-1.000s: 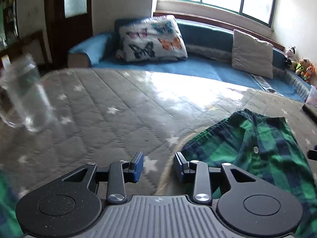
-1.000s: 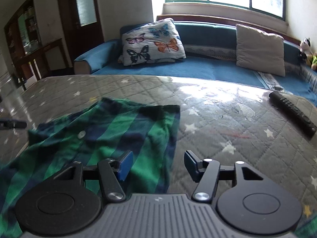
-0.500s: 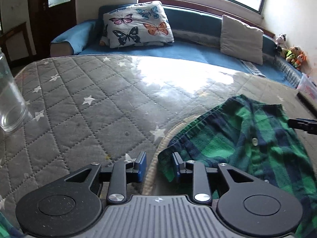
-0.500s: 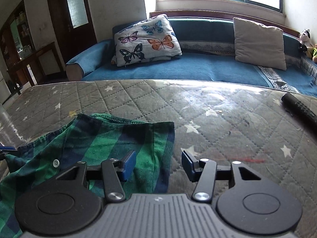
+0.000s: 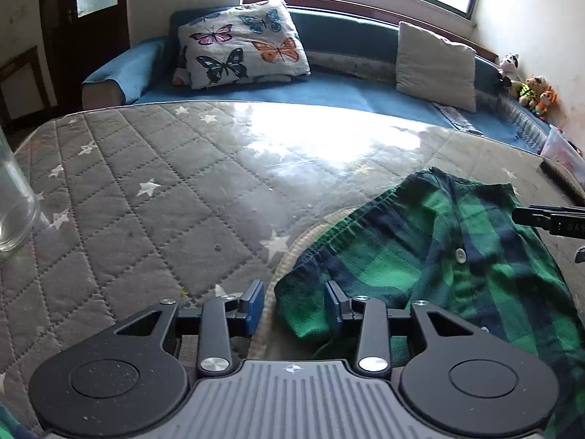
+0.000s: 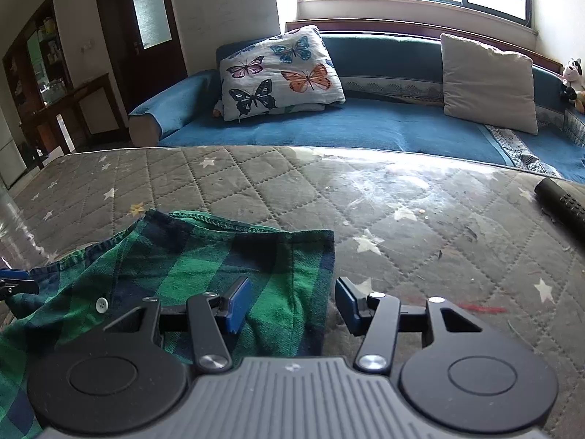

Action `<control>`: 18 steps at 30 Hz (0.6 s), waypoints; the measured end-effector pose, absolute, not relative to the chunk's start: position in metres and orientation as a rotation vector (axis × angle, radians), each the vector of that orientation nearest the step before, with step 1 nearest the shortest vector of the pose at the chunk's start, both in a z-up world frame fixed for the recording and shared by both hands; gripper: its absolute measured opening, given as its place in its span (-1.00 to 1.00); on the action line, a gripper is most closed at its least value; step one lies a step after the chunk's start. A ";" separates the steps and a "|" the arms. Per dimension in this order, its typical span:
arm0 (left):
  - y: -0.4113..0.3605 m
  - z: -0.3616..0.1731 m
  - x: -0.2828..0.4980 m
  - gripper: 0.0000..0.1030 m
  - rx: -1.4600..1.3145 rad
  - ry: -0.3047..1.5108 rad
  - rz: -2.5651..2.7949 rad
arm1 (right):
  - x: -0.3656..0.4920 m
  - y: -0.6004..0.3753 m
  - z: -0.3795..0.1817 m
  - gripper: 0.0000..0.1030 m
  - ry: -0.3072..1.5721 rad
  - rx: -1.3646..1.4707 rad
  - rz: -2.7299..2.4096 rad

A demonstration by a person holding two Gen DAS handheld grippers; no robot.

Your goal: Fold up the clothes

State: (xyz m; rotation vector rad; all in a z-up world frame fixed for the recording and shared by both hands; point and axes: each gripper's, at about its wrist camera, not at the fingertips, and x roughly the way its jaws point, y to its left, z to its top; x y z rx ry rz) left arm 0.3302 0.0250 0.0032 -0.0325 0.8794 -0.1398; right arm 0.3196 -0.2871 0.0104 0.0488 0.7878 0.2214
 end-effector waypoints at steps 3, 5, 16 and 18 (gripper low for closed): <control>0.024 0.002 0.331 -0.33 -0.024 0.877 -0.146 | 0.322 -0.288 0.009 0.02 0.788 0.058 0.221; 0.022 0.001 0.332 -0.84 -0.020 0.879 -0.170 | 0.324 -0.289 0.009 0.02 0.785 0.068 0.221; 0.011 0.032 0.357 -0.92 0.224 0.649 -0.083 | 0.335 -0.294 0.008 -0.22 0.781 0.103 0.206; 0.008 0.027 0.369 -0.92 0.261 0.653 -0.071 | 0.338 -0.295 0.007 -0.44 0.779 0.106 0.198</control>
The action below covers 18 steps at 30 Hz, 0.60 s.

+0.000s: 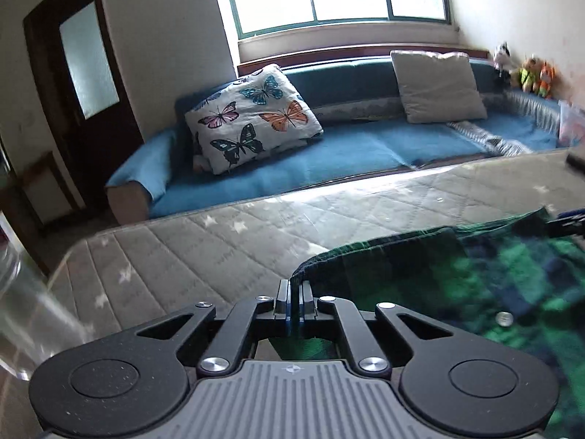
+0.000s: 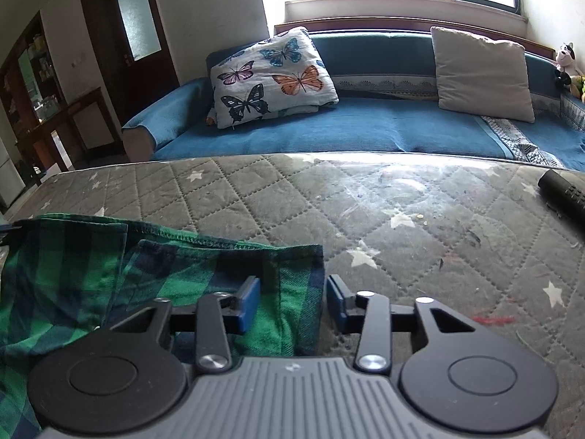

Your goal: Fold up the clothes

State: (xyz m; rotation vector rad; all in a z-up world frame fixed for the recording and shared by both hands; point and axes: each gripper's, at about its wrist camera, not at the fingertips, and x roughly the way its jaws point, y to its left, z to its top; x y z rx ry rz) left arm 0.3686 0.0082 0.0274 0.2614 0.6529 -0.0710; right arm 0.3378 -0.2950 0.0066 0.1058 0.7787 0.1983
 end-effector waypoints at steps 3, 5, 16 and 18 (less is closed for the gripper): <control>0.002 0.013 0.381 -0.92 0.321 0.657 -0.059 | 0.342 -0.296 0.005 -0.76 0.775 0.109 0.186; -0.002 0.003 0.387 -0.92 0.355 0.658 -0.049 | 0.344 -0.296 0.004 -0.85 0.770 0.110 0.181; 0.004 -0.001 0.385 -0.67 0.300 0.695 0.004 | 0.335 -0.294 0.016 -0.66 0.743 0.048 0.149; 0.001 0.008 0.371 -0.59 0.290 0.685 -0.025 | 0.324 -0.292 0.022 -0.55 0.743 0.041 0.175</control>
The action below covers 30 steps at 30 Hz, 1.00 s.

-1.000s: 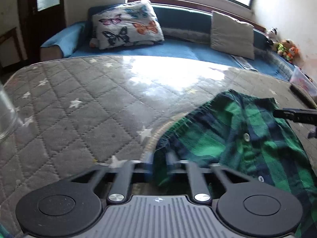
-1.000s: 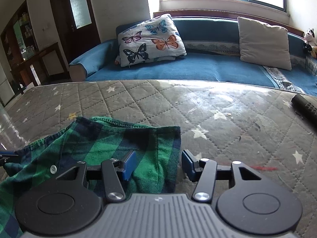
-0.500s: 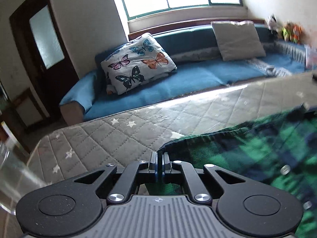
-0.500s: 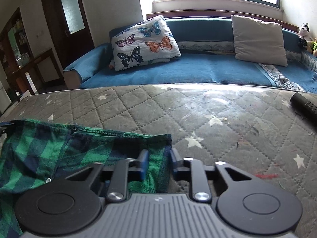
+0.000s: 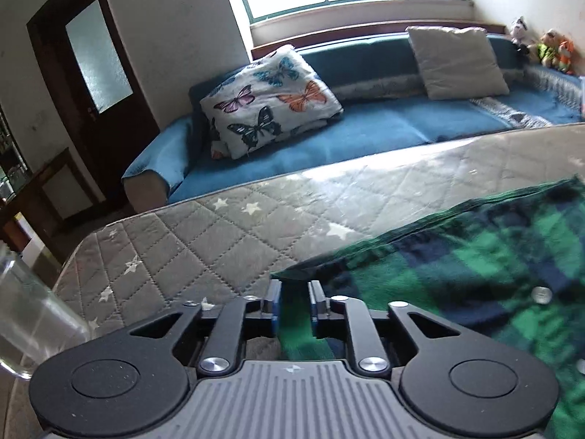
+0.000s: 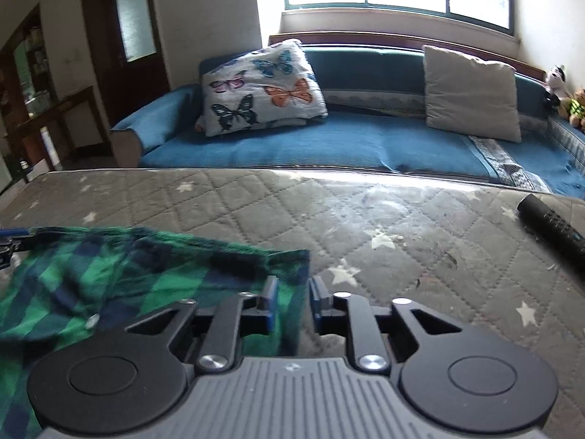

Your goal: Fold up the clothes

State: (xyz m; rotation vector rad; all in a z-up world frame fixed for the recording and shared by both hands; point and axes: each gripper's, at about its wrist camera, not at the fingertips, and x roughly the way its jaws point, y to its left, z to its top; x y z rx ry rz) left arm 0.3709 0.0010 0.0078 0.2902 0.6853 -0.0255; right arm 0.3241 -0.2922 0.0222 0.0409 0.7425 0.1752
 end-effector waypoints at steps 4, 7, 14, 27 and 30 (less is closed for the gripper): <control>-0.006 0.017 0.335 -0.57 0.270 0.689 -0.110 | 0.302 -0.284 0.030 -0.53 0.758 0.022 0.240; -0.011 0.012 0.313 -0.57 0.246 0.719 -0.168 | 0.288 -0.272 0.031 -0.52 0.769 -0.004 0.285; -0.015 -0.012 0.287 -0.61 0.261 0.771 -0.189 | 0.275 -0.254 0.017 -0.50 0.813 -0.040 0.315; -0.010 -0.013 0.265 -0.50 0.295 0.737 -0.184 | 0.251 -0.242 0.019 -0.28 0.802 -0.091 0.342; -0.015 -0.015 0.258 -0.38 0.342 0.726 -0.191 | 0.239 -0.235 0.020 -0.06 0.806 -0.120 0.369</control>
